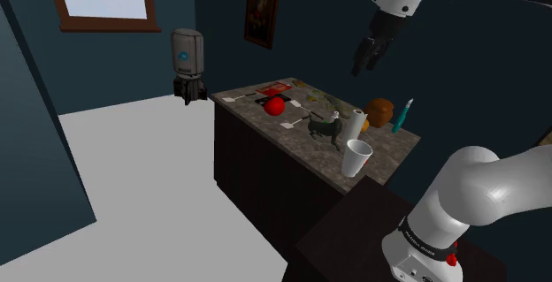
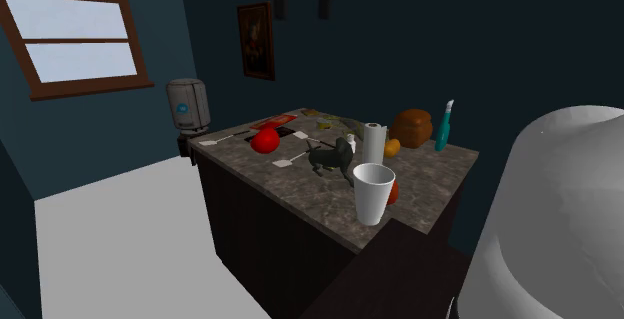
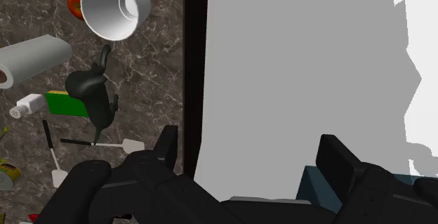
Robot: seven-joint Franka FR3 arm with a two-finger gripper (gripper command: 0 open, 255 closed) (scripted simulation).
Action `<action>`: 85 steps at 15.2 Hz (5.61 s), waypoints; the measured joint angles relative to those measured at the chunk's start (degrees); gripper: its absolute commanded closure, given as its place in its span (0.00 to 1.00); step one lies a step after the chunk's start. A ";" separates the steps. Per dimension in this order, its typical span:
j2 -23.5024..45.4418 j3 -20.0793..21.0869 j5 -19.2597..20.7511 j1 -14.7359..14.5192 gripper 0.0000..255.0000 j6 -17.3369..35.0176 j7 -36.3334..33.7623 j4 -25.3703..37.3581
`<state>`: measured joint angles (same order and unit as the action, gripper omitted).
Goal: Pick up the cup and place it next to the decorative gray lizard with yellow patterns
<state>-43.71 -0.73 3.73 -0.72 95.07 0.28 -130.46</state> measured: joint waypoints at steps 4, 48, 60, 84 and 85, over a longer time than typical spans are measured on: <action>-1.41 -1.17 1.02 0.47 0.00 3.18 1.15 -4.49; 42.54 -26.13 16.59 11.64 0.00 80.56 19.27 -34.08; 41.94 -26.18 16.98 11.76 1.00 80.01 19.11 -34.10; 16.77 -22.85 18.75 13.38 1.00 51.94 18.77 -30.95; 15.79 -22.53 18.62 13.36 1.00 50.75 18.71 -30.75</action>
<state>-27.92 -23.27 22.35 12.64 145.82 19.00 -161.21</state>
